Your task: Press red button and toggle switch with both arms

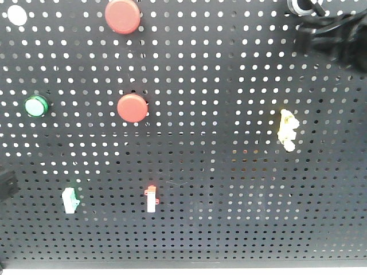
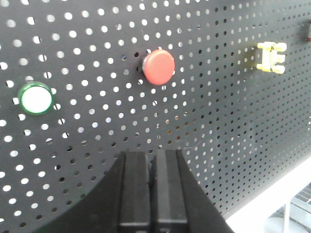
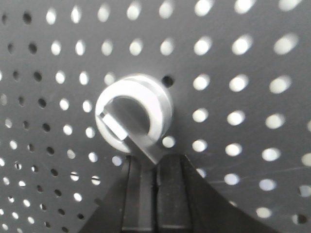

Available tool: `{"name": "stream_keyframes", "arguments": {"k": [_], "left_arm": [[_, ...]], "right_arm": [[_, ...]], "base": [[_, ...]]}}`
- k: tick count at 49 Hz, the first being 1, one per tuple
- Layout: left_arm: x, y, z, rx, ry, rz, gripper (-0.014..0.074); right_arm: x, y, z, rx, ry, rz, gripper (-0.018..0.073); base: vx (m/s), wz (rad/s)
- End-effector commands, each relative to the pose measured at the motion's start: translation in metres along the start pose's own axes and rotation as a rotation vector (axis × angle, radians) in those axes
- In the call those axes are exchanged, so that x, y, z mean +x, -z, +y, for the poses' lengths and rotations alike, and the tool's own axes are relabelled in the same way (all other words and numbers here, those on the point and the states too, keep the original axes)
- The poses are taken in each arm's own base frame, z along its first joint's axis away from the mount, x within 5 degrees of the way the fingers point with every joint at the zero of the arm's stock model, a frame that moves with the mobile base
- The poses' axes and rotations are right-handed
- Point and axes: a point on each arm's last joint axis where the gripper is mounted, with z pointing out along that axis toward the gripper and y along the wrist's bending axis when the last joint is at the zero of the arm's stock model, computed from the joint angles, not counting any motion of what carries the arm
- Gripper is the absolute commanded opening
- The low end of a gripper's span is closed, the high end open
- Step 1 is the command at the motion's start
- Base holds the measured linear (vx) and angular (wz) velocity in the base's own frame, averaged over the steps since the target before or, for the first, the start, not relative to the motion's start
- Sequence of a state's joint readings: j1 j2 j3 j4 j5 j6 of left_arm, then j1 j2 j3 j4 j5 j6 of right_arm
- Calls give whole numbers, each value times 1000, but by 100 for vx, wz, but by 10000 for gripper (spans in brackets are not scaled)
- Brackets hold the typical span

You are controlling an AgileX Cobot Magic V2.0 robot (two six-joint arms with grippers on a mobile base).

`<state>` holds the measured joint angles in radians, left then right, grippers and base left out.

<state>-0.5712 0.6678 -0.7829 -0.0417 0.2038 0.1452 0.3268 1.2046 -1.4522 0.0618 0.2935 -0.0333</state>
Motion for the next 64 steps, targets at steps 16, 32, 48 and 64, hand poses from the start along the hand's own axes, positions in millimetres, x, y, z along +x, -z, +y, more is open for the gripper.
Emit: {"name": "stream_keyframes", "arguments": {"k": [16, 32, 48, 64], "left_arm": [[6, 6, 0, -13, -50, -8, 1], [78, 46, -8, -6, 110, 38, 1], [116, 74, -12, -13, 127, -35, 1], [118, 74, -12, -12, 127, -9, 2]], "right_arm": [[16, 64, -4, 49, 147, -5, -3], [113, 165, -6, 59, 197, 28, -3], [167, 219, -7, 81, 249, -56, -3], [174, 218, -7, 80, 237, -15, -3]], "base": [[0, 0], [0, 0], [0, 0], [0, 0]]}}
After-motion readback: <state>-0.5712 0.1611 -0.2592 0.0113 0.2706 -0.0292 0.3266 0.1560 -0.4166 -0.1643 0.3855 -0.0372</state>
